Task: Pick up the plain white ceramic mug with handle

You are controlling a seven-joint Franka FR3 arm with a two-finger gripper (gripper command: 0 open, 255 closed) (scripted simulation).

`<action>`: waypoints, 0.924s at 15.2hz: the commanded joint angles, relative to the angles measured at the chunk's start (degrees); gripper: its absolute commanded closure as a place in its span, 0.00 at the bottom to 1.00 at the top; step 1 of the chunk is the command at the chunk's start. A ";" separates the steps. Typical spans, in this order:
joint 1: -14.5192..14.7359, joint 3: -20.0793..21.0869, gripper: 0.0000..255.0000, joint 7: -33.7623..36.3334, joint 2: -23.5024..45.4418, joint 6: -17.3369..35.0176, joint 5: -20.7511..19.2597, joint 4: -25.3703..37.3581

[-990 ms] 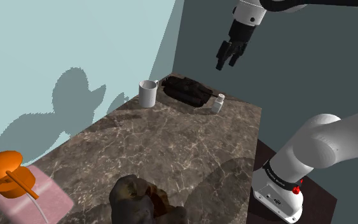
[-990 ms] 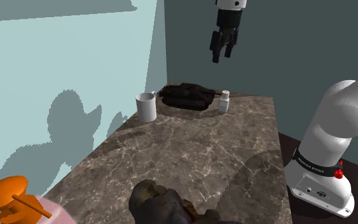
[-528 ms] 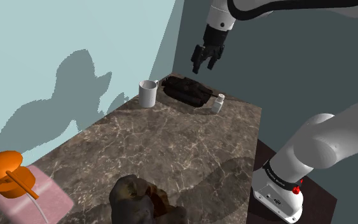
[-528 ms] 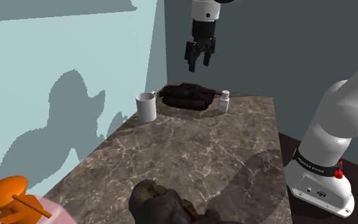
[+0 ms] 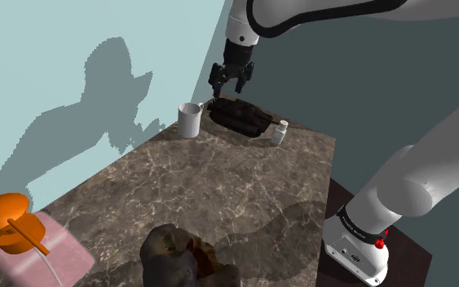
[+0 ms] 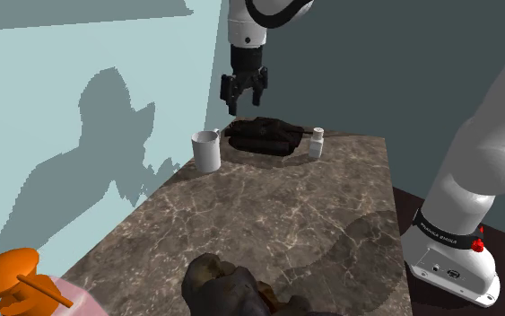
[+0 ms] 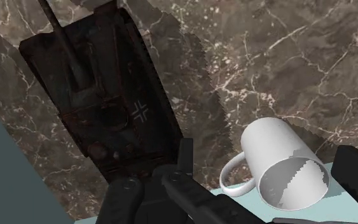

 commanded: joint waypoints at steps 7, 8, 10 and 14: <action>3.83 3.36 0.00 10.75 17.94 1.38 -7.44 15.42; 4.58 3.44 0.00 11.87 20.29 1.13 -8.45 17.83; 6.25 3.41 0.00 13.92 25.08 0.36 -10.40 23.02; 6.73 3.17 0.00 14.61 26.74 2.21 -11.13 22.72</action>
